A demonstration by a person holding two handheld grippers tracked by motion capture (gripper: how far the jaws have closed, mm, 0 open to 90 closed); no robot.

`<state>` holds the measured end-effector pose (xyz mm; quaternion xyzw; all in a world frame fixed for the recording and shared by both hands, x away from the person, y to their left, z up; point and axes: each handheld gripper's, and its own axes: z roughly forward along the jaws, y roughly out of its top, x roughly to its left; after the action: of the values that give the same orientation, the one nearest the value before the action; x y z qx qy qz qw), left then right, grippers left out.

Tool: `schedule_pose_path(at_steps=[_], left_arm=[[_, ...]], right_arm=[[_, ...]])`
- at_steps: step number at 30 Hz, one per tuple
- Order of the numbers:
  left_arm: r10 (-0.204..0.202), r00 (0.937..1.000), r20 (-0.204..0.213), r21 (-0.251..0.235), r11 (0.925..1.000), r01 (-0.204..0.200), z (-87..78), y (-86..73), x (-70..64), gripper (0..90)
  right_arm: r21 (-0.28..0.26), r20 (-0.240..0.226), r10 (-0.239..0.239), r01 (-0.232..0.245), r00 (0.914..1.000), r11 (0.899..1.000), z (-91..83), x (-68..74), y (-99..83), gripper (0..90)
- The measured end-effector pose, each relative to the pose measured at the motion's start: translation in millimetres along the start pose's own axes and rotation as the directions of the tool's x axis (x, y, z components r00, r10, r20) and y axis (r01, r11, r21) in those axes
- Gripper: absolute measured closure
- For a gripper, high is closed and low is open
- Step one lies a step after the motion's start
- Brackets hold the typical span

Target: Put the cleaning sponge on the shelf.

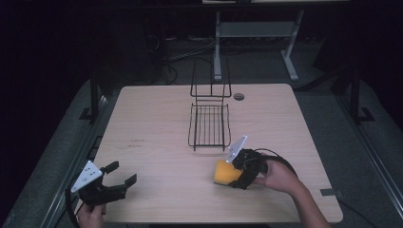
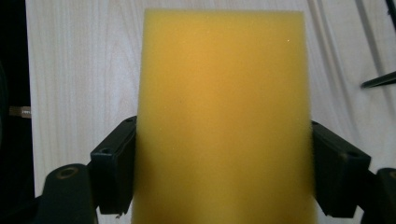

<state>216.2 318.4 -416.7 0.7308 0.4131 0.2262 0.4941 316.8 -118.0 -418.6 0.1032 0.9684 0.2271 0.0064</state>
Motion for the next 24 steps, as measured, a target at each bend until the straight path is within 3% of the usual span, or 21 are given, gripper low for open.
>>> schedule_pose_path(at_steps=[24], left_arm=[[0.006, 1.0, -0.003, 0.006, 1.0, -0.006, 1.3, 0.5, 0.6, 14.0]], right_arm=[[-0.01, -0.043, -0.007, 0.007, 0.999, 1.0, -2.8, -20.2, 19.6, 21.8]])
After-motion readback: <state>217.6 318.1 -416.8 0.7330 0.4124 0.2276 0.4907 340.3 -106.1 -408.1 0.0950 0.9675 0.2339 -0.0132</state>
